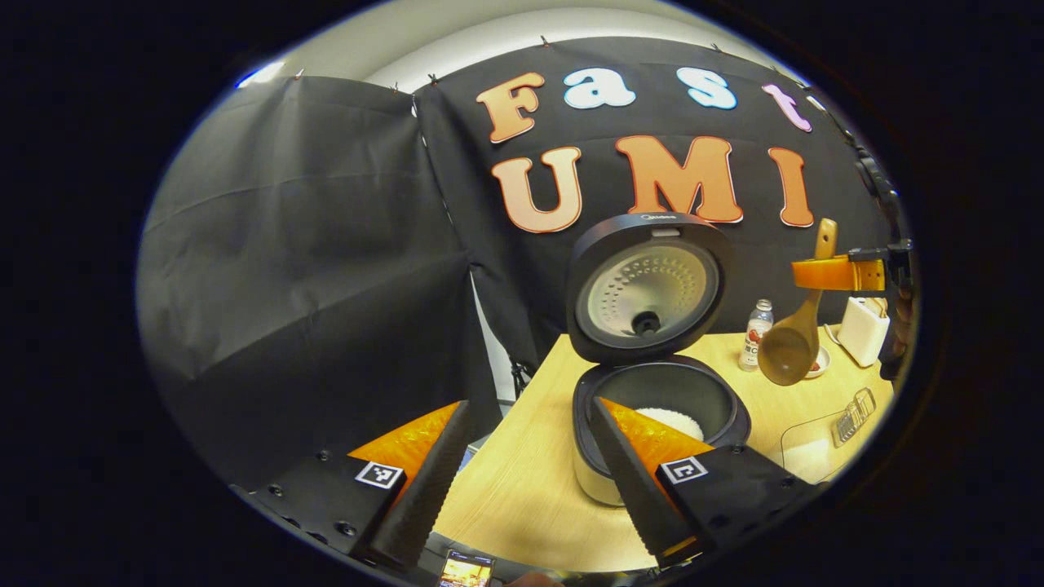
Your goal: Close the left gripper, press the button to open the rice cooker; take a wooden spoon from the chopstick holder with the right hand, scoop a spoonful of rice and pour it into the rice cooker, then put the wooden spoon back into the chopstick holder.
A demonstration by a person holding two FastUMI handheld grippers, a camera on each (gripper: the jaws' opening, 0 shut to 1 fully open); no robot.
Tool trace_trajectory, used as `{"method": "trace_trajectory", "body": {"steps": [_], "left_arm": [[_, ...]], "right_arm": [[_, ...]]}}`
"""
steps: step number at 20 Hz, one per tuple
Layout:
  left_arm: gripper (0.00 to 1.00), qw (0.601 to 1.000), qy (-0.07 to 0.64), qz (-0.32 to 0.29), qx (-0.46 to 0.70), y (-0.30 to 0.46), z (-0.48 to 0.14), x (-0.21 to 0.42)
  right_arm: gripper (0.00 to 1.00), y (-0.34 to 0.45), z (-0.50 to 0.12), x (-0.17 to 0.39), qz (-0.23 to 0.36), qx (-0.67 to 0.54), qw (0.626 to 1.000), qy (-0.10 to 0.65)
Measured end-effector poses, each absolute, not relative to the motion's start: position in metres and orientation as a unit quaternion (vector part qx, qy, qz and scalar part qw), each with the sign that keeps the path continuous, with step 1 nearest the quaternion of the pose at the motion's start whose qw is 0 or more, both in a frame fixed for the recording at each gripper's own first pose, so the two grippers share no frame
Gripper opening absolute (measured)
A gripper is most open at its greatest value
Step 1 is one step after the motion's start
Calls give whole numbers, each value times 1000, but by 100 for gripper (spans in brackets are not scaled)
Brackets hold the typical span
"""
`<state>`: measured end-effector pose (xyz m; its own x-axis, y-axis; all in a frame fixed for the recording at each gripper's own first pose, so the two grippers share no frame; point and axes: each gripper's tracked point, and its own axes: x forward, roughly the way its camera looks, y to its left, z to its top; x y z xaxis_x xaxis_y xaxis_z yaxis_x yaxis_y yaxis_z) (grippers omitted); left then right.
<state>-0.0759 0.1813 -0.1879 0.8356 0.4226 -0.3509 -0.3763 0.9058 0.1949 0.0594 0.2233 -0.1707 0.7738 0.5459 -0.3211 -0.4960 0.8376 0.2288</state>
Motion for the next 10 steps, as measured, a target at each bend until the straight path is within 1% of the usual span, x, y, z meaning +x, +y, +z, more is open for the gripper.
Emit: {"method": "trace_trajectory", "body": {"steps": [6, 10], "left_arm": [[99, 961, 201, 179, 63, 149, -186, -61], [99, 966, 197, 157, 63, 123, -181, -50]], "right_arm": [[10, 92, -226, 59, 133, 120, 949, 258], [10, 13, -246, 48, 54, 134, 952, 271]]}}
